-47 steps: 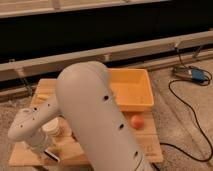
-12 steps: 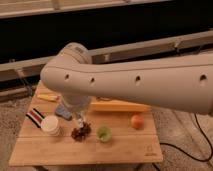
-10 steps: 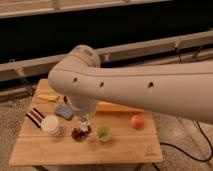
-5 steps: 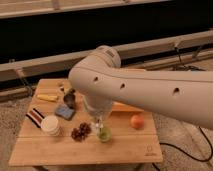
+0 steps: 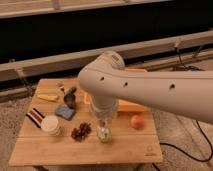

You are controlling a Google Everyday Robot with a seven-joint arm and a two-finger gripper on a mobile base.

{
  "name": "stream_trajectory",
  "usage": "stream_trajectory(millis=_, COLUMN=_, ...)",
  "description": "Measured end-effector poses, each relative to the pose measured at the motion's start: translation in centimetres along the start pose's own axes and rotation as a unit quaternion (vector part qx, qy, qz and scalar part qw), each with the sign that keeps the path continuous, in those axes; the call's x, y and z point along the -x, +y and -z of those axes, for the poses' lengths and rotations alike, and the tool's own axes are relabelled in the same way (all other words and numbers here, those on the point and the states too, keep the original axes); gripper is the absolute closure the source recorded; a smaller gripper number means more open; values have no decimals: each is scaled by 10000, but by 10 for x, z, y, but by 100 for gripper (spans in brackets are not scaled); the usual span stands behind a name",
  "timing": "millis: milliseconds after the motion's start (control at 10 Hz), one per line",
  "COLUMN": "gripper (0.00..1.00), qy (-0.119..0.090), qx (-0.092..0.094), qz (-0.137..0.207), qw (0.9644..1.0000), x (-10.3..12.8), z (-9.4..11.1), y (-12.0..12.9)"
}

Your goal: Place brush in plastic cup

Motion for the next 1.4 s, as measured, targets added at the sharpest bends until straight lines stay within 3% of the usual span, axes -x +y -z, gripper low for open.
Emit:
stream_trajectory(millis=600, gripper=24, qy=115, qx=112, qz=-215, qw=9996, x=9, z=-15, y=-8)
stream_trajectory(millis=700, gripper=20, qy=119, qx=136, qz=-199, qw=9996, x=12, z=-16, y=-6)
stream_trajectory(millis=1200, gripper=20, qy=60, qx=160, qz=43, qw=9998, x=27, z=-9, y=17)
stream_trajectory(millis=1400, gripper=20, qy=-140, qx=-57, qz=102, qw=9998, x=32, z=-1, y=25)
